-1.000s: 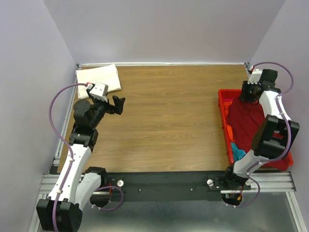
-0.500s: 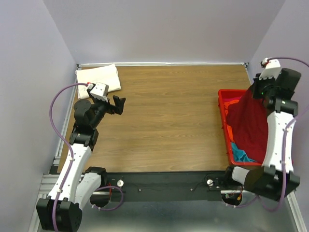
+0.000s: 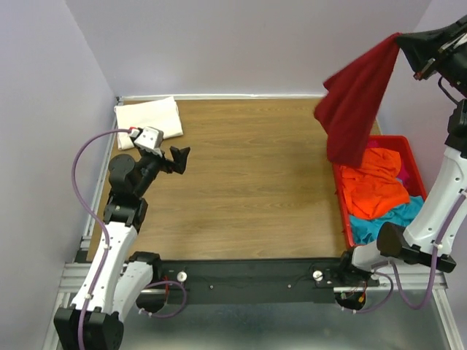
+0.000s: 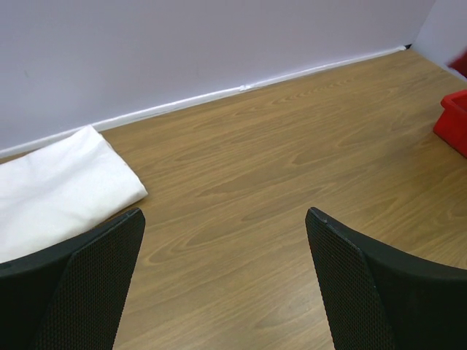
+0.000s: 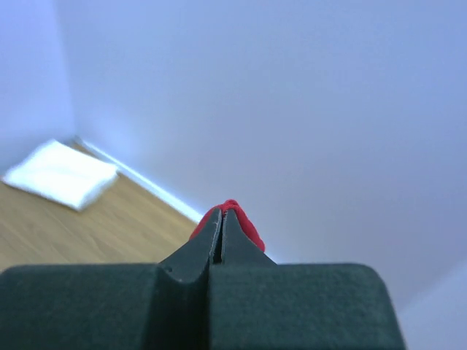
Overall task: Fold and stack the t-shirts
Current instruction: Grab the tshirt from the pile, then move the tshirt to the center of the board
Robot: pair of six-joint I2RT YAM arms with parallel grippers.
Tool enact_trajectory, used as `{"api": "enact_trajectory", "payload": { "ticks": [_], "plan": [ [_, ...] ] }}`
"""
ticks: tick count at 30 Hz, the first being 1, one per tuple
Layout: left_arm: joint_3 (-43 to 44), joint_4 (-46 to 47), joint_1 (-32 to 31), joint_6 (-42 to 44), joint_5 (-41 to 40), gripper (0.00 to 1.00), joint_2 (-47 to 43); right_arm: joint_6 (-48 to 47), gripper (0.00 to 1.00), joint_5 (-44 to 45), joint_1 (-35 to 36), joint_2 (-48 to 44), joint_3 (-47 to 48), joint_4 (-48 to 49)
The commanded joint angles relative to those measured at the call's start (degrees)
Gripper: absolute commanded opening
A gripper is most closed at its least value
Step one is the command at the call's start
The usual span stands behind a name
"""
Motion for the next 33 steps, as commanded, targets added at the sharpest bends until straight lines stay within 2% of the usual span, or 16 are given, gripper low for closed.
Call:
{"api": "enact_trajectory", "payload": {
  "ticks": [1,2,5,8,9,10,12,13,15,17,20,22,23,27,31,33],
  "plan": [
    [-0.80,1.80,-0.25,1.85,-0.19,0.98,-2.34,27.26,0.01,-15.08,0.30,3.32,8.17,23.06],
    [-0.88,1.80,-0.16,2.03,-1.24,0.98,-2.78,36.71,0.01,-15.87,0.30,3.59,8.00,34.43],
    [-1.76,2.77,-0.25,2.47,-4.05,0.98,-5.50,49.05,0.01,-15.09,0.30,3.42,7.30,48.38],
    [-2.46,3.47,-0.25,2.56,-6.25,0.98,-8.14,57.70,0.01,-15.43,0.48,1.23,-1.29,58.43],
    [-2.81,3.91,-0.25,2.56,-7.22,0.98,-9.97,58.59,0.01,-16.22,1.78,-2.09,-12.81,60.72],
    [-2.82,3.91,-0.25,2.56,-7.23,0.98,-9.99,58.60,0.01,-16.23,3.19,-2.12,-12.92,60.74],
    [-3.34,4.44,-0.25,2.65,-8.28,0.98,-11.13,48.02,0.01,-17.02,10.09,-5.09,-22.97,51.74],
    [-3.69,4.61,-0.25,2.74,-8.54,0.98,-11.40,32.65,0.01,-15.19,12.84,-5.81,-26.25,35.50],
    [-3.61,4.79,-0.25,2.74,-8.46,0.98,-11.23,19.81,0.01,-12.37,18.82,-6.78,-33.45,23.35],
    [-3.43,4.62,-0.25,2.74,-7.32,0.98,-10.61,3.42,0.04,-6.26,26.64,-6.35,-48.21,11.94],
    [-3.17,3.91,-0.25,2.82,-6.27,0.98,-9.91,-12.53,0.13,2.97,33.69,-4.41,-64.36,6.86],
    [-3.17,4.00,-0.25,2.91,-5.91,0.98,-9.82,-14.96,0.20,4.77,34.40,-3.62,-67.58,6.69],
    [-3.26,4.09,-0.33,2.91,-5.21,0.98,-9.73,-15.40,0.33,6.43,34.32,-3.62,-68.37,6.69],
    [-3.17,5.14,-0.25,3.00,-1.17,0.98,-7.28,-15.23,0.65,11.97,34.40,-5.11,-65.58,6.77],
    [-2.73,5.75,-0.33,2.48,8.57,0.98,-2.44,-14.53,0.80,15.67,34.40,-4.50,-64.51,6.69],
    [-2.38,5.93,-1.29,0.99,13.94,0.98,1.58,-15.23,0.83,15.76,34.40,-4.41,-65.65,6.60]
  ]
}}
